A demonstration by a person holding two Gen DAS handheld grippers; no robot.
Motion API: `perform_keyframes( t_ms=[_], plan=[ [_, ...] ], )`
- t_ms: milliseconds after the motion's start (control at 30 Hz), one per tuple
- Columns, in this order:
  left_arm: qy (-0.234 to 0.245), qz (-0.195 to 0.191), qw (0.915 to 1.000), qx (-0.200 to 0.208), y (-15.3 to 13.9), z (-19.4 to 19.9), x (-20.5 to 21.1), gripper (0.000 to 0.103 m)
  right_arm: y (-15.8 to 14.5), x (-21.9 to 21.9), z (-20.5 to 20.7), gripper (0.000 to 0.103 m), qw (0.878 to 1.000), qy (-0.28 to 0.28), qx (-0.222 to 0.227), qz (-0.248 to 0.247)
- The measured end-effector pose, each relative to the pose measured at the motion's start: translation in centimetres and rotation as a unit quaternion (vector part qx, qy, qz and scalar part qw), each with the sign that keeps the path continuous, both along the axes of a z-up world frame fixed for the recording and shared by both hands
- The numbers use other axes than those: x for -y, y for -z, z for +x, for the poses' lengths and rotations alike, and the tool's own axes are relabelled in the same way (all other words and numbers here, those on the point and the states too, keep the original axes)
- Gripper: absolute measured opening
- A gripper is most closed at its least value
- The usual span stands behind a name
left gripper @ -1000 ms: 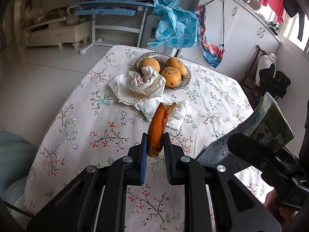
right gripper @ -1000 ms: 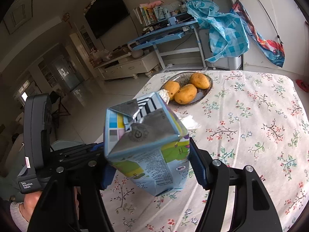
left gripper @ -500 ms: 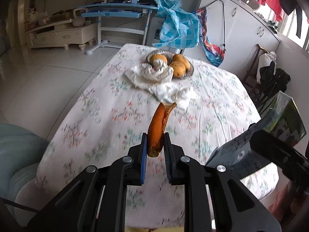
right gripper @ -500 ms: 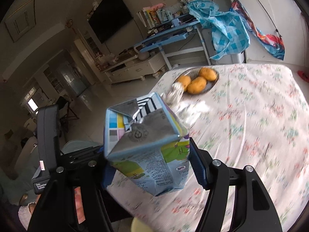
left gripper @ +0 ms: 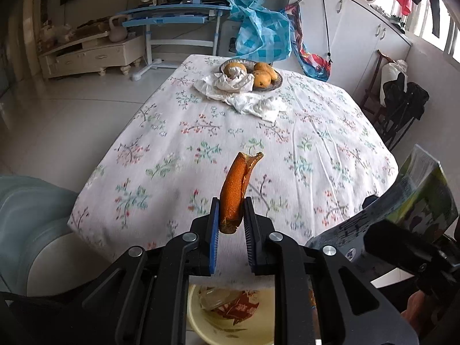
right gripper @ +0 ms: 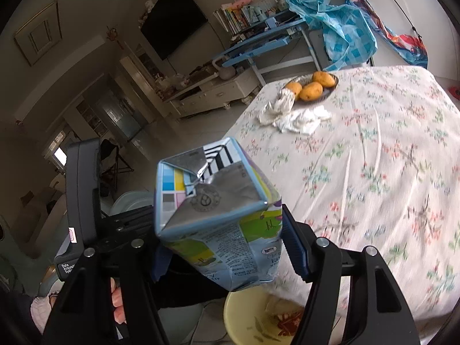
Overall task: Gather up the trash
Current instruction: 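Carry the carton and carrot piece toward the yellow basin, then open both tools over the yellow basin to drop carton and carrot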
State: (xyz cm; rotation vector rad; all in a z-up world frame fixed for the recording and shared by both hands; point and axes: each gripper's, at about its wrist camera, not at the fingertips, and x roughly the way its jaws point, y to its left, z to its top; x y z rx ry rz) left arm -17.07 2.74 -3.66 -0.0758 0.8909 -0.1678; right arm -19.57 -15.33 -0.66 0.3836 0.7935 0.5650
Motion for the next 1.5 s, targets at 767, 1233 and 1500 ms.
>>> perform_keyframes(
  t_ms=[767, 1233, 1500],
  plan=[
    [0.016, 0.003, 0.9999, -0.006, 0.4, -5.1, 0.4, 0.016, 3.5, -1.4, -3.6, 0.065, 0.998, -0.012, -0.049, -0.028],
    [0.019, 0.014, 0.9985, -0.049, 2.5, -5.8, 0.5, 0.023, 6.5, -2.1, -4.4, 0.065, 0.993, -0.001, -0.091, -0.073],
    [-0.010, 0.004, 0.9993, -0.037, 2.0, -5.5, -0.6, 0.050, 7.2, -1.0, -4.7, 0.070, 0.991, 0.021, -0.110, -0.070]
  ],
)
